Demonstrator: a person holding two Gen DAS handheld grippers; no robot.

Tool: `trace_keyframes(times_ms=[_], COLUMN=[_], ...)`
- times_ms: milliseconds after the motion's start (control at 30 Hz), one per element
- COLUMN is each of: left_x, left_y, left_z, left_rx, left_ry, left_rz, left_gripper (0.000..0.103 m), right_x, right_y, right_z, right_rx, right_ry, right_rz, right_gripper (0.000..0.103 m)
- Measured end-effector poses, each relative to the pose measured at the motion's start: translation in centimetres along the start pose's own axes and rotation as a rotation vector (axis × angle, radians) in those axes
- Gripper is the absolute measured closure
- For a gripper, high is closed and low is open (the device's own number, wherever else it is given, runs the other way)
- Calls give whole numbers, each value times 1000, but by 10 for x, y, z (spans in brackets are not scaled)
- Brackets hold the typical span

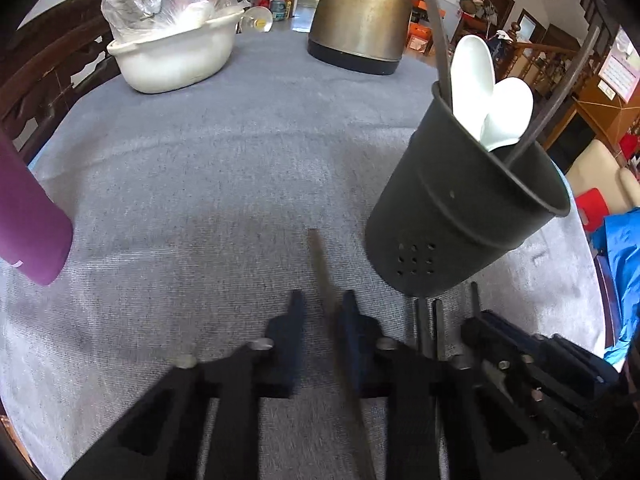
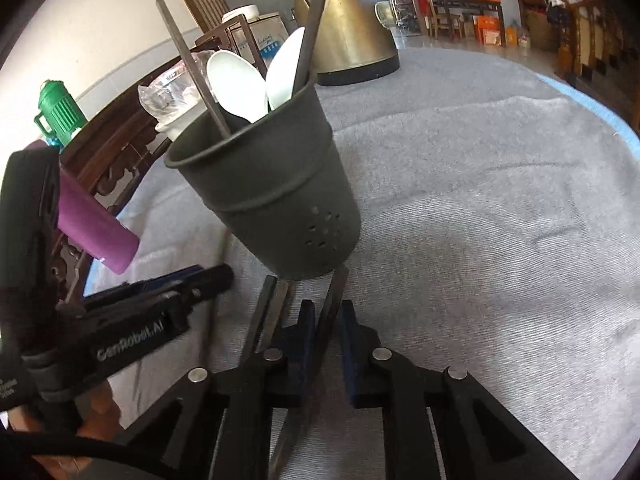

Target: Organize utensils

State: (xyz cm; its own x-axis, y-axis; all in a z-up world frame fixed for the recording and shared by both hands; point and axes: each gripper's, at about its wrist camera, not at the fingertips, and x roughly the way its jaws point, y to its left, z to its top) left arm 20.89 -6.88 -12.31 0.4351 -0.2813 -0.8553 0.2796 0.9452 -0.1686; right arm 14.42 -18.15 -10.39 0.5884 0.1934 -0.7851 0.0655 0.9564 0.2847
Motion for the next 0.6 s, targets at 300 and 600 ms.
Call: trace_keyframes(times_ms=[300,600], left_x=[-24,-41], left_y=[13,26], left_z=[-27,-32], left_rx=[61,72], left_ry=[6,79], left_rz=[-47,-82], left_gripper=[94,74], right_x=[-21,-24], right_y=[-23,-35], right_z=[-5,-1], right_rx=[-29,-11], right_ry=[-7,138], right_rz=[-84,-54], right_gripper=[93,91])
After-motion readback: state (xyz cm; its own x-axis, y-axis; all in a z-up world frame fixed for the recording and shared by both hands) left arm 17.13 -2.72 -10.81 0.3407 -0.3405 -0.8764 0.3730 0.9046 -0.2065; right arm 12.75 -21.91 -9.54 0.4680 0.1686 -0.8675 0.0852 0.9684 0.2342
